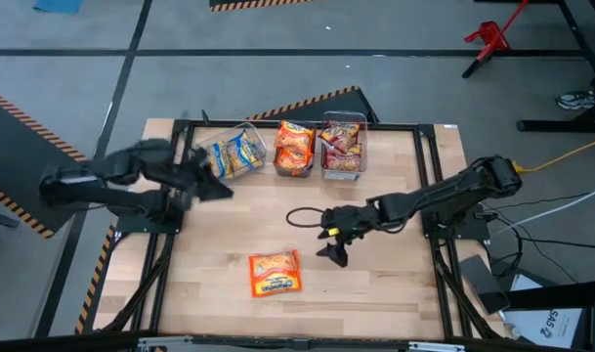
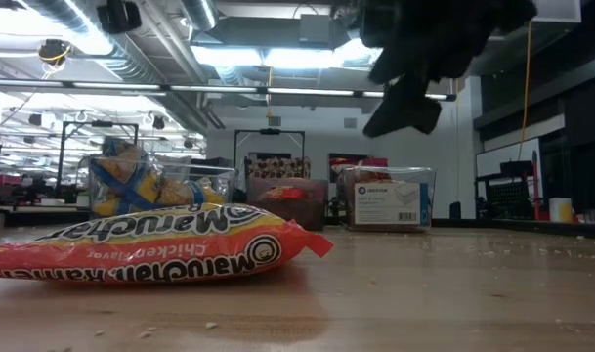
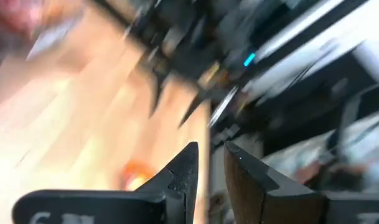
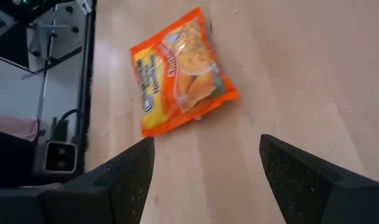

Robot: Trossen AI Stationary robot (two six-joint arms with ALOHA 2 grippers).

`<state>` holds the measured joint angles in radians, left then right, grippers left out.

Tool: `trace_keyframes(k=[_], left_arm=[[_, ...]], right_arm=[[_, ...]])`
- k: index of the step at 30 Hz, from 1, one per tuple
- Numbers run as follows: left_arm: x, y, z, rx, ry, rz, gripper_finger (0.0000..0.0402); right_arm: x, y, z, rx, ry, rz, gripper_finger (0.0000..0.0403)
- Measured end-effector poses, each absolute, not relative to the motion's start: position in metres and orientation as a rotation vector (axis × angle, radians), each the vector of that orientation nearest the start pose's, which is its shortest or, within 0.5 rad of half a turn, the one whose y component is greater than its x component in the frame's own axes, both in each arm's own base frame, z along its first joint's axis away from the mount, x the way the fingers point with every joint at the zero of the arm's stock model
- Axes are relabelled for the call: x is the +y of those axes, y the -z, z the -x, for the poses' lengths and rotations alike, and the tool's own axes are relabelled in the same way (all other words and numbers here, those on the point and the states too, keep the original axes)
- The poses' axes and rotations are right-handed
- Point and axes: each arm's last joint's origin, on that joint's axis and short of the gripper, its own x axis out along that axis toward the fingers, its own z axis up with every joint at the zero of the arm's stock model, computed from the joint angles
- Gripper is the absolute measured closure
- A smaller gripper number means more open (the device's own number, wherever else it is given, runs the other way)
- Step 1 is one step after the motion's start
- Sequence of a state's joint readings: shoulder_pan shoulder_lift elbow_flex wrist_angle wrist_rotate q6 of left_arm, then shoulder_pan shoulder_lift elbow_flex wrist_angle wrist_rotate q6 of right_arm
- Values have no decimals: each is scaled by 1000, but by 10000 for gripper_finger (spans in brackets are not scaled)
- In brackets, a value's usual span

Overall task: Sort Maruchan noodles
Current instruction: Put the orange noodle pack into the black bin

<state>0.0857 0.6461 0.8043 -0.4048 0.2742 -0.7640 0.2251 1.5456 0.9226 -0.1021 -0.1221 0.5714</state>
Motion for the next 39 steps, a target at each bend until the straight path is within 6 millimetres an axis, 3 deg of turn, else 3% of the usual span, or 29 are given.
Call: trace_keyframes(k=[8, 16, 29, 39], left_arm=[[-33, -281, -180, 627, 102, 529, 326], [-63, -250, -223, 698, 301, 410, 267], [-78, -186, -250, 973, 404, 239, 182], [-84, -133, -262, 1159, 301, 147, 172]], right_arm=[[88, -228, -291, 804, -102, -506, 125], [103, -232, -279, 831, -93, -498, 125], [110, -231, -275, 835, -77, -486, 125], [109, -231, -276, 828, -59, -480, 125]])
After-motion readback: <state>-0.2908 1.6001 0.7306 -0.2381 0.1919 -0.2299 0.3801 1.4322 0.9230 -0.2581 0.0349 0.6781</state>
